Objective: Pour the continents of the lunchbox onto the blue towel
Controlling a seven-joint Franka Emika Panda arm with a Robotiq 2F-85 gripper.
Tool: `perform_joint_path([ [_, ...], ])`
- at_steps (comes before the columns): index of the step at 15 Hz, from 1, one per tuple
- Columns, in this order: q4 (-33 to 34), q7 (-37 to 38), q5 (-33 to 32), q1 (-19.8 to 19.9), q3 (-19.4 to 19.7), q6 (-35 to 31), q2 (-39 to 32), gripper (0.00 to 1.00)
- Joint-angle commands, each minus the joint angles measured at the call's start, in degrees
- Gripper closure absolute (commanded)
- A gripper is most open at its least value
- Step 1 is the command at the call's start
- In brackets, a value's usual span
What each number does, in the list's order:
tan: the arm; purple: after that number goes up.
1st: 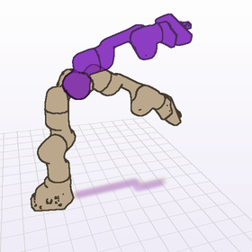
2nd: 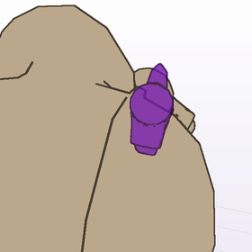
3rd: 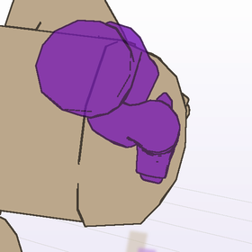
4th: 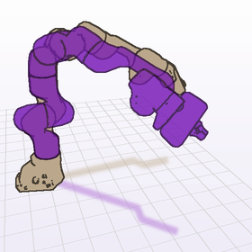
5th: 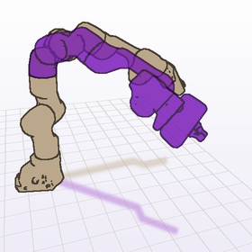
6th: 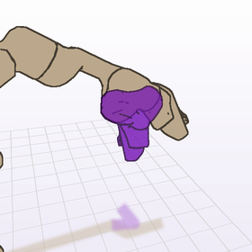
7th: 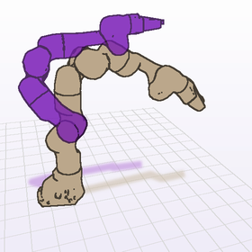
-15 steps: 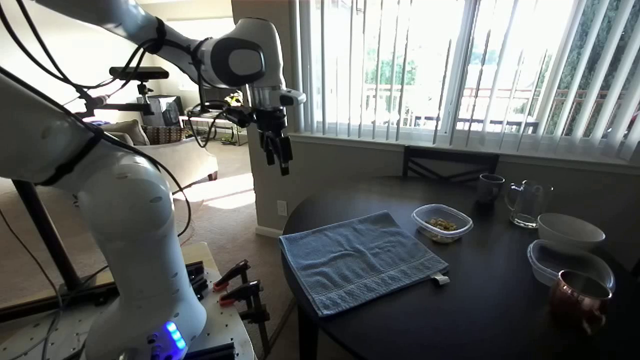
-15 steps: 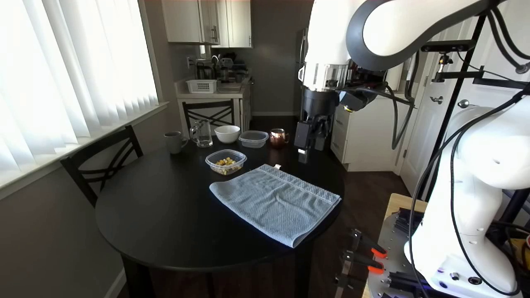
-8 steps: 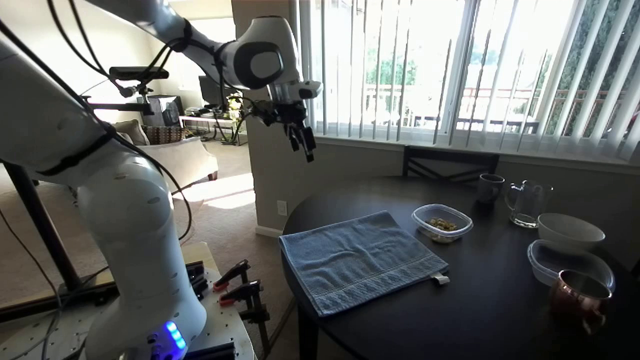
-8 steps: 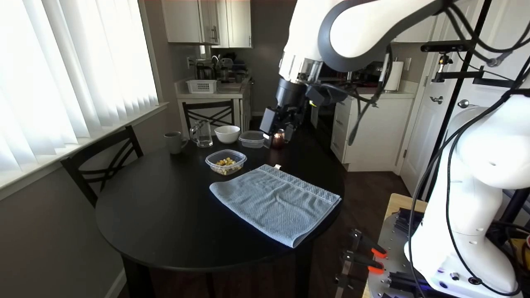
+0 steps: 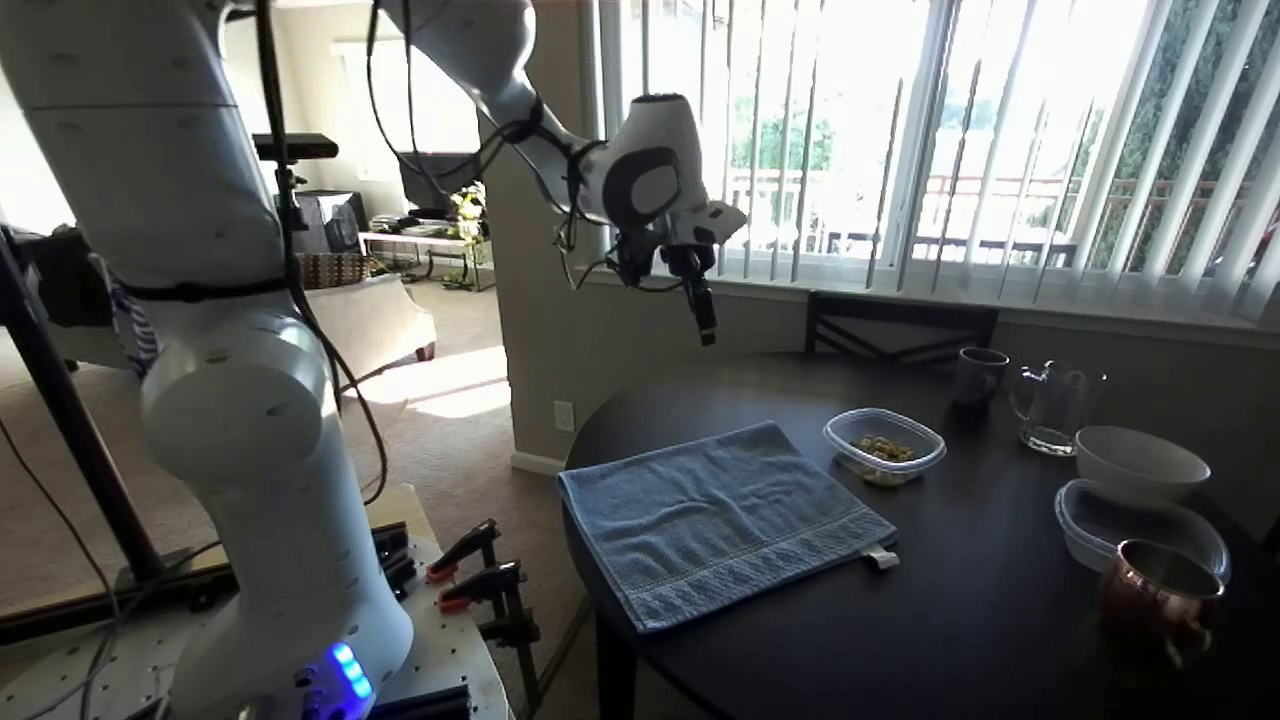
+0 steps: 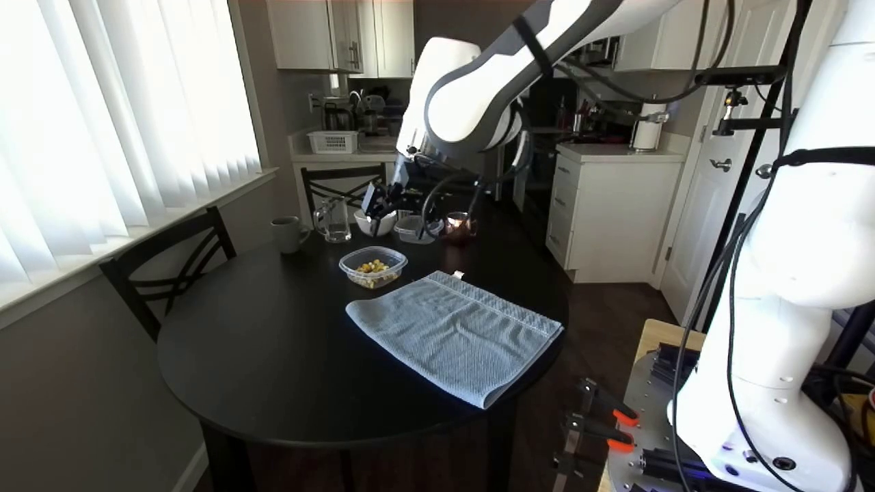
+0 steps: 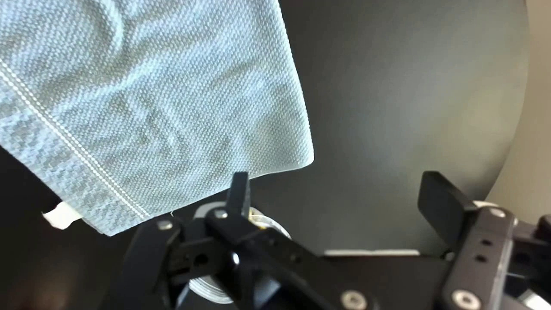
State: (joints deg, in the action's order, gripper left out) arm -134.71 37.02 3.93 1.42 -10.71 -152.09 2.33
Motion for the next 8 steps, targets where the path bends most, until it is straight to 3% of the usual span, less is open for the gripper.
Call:
perform_joint_path([
  [1, 8.58, 11.10, -2.88, -1.49, 4.00, -2.00, -10.49, 0.00],
  [8, 23.08, 26.96, -0.65, -5.98, 13.22, -0.27, -21.48, 0.00],
])
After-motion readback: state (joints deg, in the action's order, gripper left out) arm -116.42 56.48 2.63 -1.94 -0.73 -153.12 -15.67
